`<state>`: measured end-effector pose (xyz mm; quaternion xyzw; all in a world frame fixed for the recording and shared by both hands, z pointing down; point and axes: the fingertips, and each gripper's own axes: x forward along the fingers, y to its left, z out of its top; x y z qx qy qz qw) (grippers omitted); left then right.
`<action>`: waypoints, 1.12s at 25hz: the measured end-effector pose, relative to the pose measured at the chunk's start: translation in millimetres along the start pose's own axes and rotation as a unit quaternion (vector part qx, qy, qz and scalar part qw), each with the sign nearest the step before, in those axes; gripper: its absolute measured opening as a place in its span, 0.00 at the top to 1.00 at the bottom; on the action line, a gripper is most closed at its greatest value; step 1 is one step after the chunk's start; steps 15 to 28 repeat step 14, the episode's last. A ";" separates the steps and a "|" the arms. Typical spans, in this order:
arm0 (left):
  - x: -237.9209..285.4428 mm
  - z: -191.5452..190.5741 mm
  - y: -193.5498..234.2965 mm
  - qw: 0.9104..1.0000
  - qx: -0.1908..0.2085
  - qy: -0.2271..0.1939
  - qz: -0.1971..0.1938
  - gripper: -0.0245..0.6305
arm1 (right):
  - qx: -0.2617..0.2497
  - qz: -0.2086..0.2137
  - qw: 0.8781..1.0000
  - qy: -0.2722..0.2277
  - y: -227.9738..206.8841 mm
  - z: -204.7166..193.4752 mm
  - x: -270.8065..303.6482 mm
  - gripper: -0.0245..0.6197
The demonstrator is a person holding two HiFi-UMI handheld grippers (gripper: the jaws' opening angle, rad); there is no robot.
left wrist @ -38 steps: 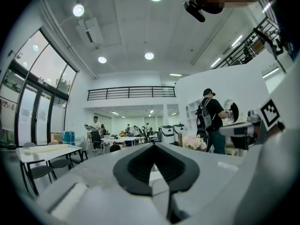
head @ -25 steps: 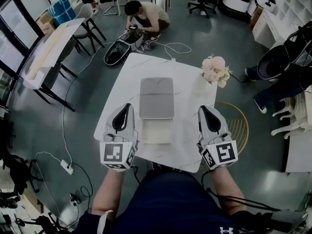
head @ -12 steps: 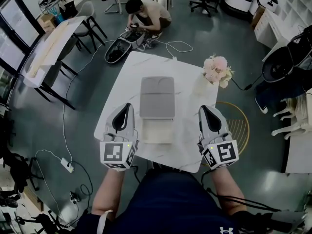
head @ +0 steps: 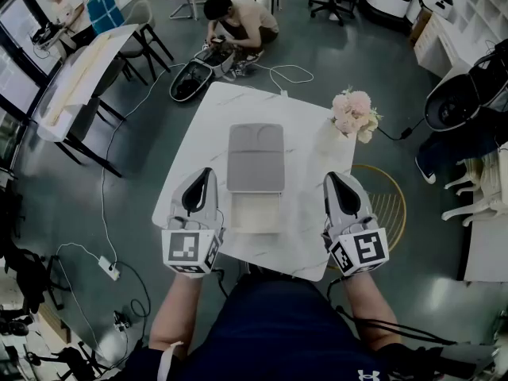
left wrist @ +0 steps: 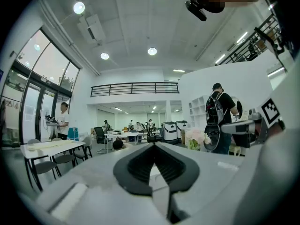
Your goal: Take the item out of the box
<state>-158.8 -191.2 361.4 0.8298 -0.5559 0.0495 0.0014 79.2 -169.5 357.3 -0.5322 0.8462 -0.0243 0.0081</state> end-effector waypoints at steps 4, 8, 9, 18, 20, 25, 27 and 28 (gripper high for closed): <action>1.2 -2.8 2.1 1.000 0.000 0.003 -0.002 0.96 | 0.003 0.000 1.000 0.003 0.0 -2.9 2.5 0.96; 1.9 -3.1 4.1 1.000 -0.001 0.004 -0.003 0.96 | 0.003 0.000 1.000 0.005 2.7 -3.9 4.5 0.96; 1.9 -3.0 4.7 1.000 -0.001 0.004 -0.004 0.96 | 0.003 0.000 1.000 0.006 3.6 -3.7 5.1 0.96; 4.1 -6.0 7.4 1.000 -0.003 0.006 -0.006 0.96 | 0.003 0.000 1.000 0.008 4.8 -6.1 8.3 0.96; 4.1 -6.0 7.4 1.000 -0.003 0.006 -0.006 0.96 | 0.003 0.000 1.000 0.008 4.8 -6.1 8.3 0.96; 4.1 -6.0 7.4 1.000 -0.003 0.006 -0.006 0.96 | 0.003 0.000 1.000 0.008 4.8 -6.1 8.3 0.96; 4.1 -6.0 7.4 1.000 -0.003 0.006 -0.006 0.96 | 0.003 0.000 1.000 0.008 4.8 -6.1 8.3 0.96; 4.1 -6.0 7.4 1.000 -0.003 0.006 -0.006 0.96 | 0.003 0.000 1.000 0.008 4.8 -6.1 8.3 0.96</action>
